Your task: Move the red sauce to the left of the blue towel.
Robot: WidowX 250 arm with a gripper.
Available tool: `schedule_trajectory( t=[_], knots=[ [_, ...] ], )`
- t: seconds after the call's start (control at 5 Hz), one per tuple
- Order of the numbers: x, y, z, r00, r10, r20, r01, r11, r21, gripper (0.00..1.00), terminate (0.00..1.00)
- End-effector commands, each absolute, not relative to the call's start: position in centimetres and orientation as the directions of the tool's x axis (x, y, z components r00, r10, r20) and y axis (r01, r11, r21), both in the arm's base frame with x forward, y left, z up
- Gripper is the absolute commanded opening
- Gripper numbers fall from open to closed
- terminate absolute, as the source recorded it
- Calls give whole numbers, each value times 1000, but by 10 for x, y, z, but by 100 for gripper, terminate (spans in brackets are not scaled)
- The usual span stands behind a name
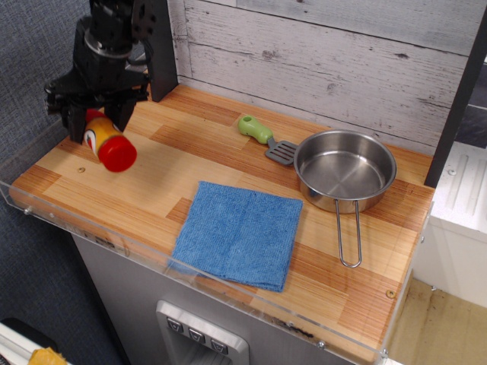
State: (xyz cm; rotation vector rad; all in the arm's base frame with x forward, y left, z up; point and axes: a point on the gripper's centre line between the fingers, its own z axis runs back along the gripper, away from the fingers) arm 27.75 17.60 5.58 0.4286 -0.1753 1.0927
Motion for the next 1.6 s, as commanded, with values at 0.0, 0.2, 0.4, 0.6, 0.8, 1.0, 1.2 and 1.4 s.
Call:
schedule_trajectory(
  t=[0.0,0.2,0.4,0.6,0.8,1.0,1.2,1.4],
  knots=[
    [287,183,36,485,797,360,-874,435,215,0,0],
    [286,182,23,514,785,346,-857,462,227,0,0],
    [286,182,21,520,781,345,-854,465,235,0,0],
    [287,185,26,515,785,343,-856,456,242,100,0],
    [287,189,31,512,786,347,-859,454,239,100,0],
    [288,188,38,521,774,360,-853,469,227,100,0],
    [295,186,63,502,773,387,-863,473,176,100,0],
    [302,182,93,500,746,439,-860,486,153,100,0]
  ],
)
